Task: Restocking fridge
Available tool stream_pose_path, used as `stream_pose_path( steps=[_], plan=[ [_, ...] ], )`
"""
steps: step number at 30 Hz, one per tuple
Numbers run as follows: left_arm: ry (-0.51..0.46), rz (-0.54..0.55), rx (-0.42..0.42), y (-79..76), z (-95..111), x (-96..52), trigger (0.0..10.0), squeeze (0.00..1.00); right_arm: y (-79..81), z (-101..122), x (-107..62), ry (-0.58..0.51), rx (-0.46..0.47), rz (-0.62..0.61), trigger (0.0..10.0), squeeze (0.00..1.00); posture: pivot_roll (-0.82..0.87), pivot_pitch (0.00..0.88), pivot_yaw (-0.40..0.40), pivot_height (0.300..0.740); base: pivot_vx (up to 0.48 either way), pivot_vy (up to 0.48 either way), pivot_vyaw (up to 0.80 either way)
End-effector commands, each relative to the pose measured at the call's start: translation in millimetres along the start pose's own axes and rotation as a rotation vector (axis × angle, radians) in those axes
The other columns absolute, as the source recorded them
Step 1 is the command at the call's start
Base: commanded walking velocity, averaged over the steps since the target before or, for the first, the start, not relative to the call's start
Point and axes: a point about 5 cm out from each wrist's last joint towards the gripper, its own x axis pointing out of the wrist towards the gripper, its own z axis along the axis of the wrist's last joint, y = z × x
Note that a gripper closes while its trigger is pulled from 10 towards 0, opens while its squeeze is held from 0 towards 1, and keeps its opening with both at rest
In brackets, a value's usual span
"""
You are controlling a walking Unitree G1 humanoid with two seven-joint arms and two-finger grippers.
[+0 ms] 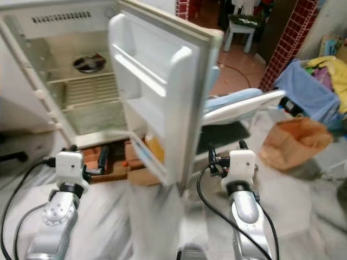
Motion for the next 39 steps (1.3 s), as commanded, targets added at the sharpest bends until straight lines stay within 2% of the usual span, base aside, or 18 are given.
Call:
stream_pose_path(
  steps=[1, 6, 15, 19, 26, 34, 39],
  plan=[
    [0.012, 0.028, 0.029, 10.3, -2, -1.4, 10.0, 0.0, 6.2, 4, 2.7, -0.027, 0.004, 0.035, 10.0, 0.0, -0.04, 0.0, -0.01, 0.74, 0.0, -0.45, 0.0],
    [0.016, 0.067, 0.0, 12.6, -1, 0.6, 10.0, 0.0, 9.4, 6, 4.4, -0.034, -0.043, 0.066, 10.0, 0.0, -0.04, 0.0, -0.01, 0.74, 0.0, -0.057, 0.76],
    [0.038, 0.084, -0.011, 14.0, -4, 0.3, 10.0, 0.0, 16.5, 3, 6.7, -0.023, -0.033, 0.115, 10.0, 0.0, -0.03, 0.0, -0.005, 0.74, 0.0, 0.0, 0.79],
    [0.074, 0.133, -0.051, 19.9, -6, 4.3, 10.0, 0.0, 22.1, 8, 14.8, -0.037, -0.021, 0.139, 10.0, 0.0, -0.01, 0.0, -0.004, 0.74, 0.0, 0.0, 0.79],
    [0.058, 0.138, -0.057, 22.3, -1, 5.8, 10.0, 0.0, 25.2, 16, 23.4, -0.067, -0.009, 0.133, 10.0, 0.0, -0.02, 0.0, -0.004, 0.74, 0.0, 0.0, 0.69],
    [0.08, 0.129, -0.062, 20.2, -5, 4.2, 10.0, 0.0, 13.9, 15, 20.4, -0.062, -0.033, 0.015, 10.0, 0.0, -0.02, 0.009, -0.011, 0.74, 0.0, 0.0, 0.0],
    [0.086, 0.11, -0.066, 17.6, -6, 5.8, 10.0, 0.0, 5.6, 17, 27.0, -0.067, -0.038, -0.058, 10.0, 0.0, -0.02, 0.013, -0.01, 0.74, 0.0, 0.0, 0.0]
  ],
)
